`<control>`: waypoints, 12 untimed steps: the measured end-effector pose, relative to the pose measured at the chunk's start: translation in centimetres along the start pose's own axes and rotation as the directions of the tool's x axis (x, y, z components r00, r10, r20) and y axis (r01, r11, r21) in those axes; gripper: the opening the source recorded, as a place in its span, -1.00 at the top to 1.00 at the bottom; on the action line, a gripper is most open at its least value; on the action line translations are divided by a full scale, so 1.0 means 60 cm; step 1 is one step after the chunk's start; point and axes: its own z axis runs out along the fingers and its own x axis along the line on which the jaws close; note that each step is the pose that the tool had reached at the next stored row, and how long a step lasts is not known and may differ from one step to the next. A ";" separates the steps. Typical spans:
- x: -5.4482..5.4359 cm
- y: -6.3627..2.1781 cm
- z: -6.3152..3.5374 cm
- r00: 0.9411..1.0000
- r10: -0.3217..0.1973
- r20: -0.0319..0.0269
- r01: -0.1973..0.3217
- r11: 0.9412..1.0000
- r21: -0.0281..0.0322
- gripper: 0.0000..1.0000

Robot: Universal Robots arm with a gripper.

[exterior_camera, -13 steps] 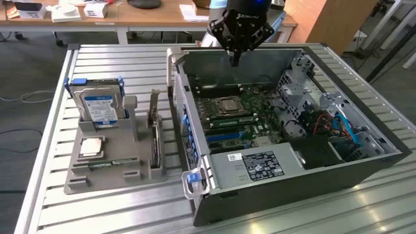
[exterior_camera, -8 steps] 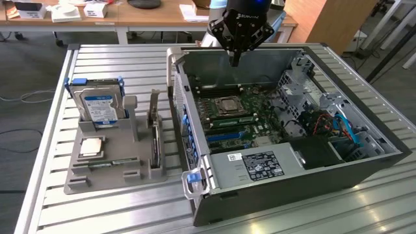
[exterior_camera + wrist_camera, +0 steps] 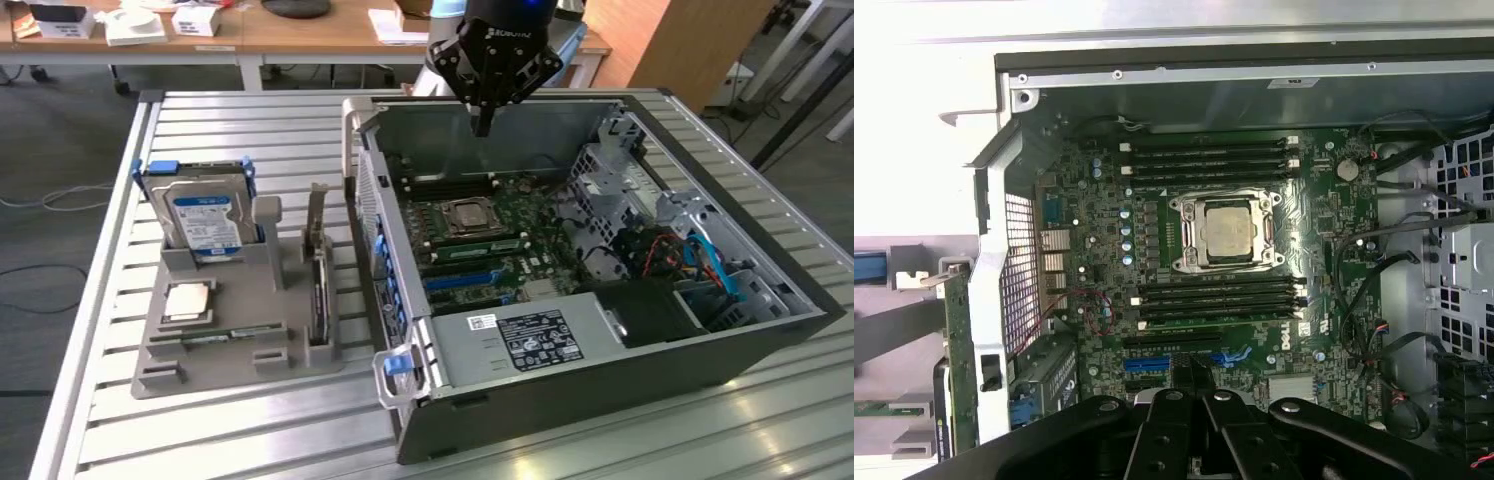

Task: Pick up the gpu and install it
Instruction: 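Reach for the gpu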

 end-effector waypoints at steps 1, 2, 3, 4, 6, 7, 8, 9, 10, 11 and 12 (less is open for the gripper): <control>0.001 0.000 0.000 1.000 0.000 0.000 0.000 1.000 0.000 0.79; 0.003 0.000 0.000 1.000 0.000 0.000 0.000 1.000 0.000 0.79; 0.005 0.000 0.000 1.000 0.000 0.000 0.000 1.000 0.000 0.79; 0.008 -0.001 0.000 1.000 0.000 0.000 0.000 1.000 0.000 0.79; 0.015 -0.001 0.000 1.000 0.000 0.000 0.000 1.000 0.000 0.79; 0.019 -0.001 0.000 1.000 0.000 0.000 0.000 1.000 0.000 0.79; 0.024 -0.002 -0.001 1.000 0.000 0.000 0.000 1.000 0.000 0.79; 0.029 -0.002 -0.001 1.000 0.000 0.000 0.000 1.000 0.000 0.79; 0.034 -0.003 -0.001 1.000 0.000 0.000 0.000 1.000 0.000 0.79; 0.039 -0.003 -0.001 1.000 0.000 0.000 0.000 1.000 0.000 0.79; 0.044 -0.003 -0.001 1.000 0.000 0.000 0.000 1.000 0.000 0.79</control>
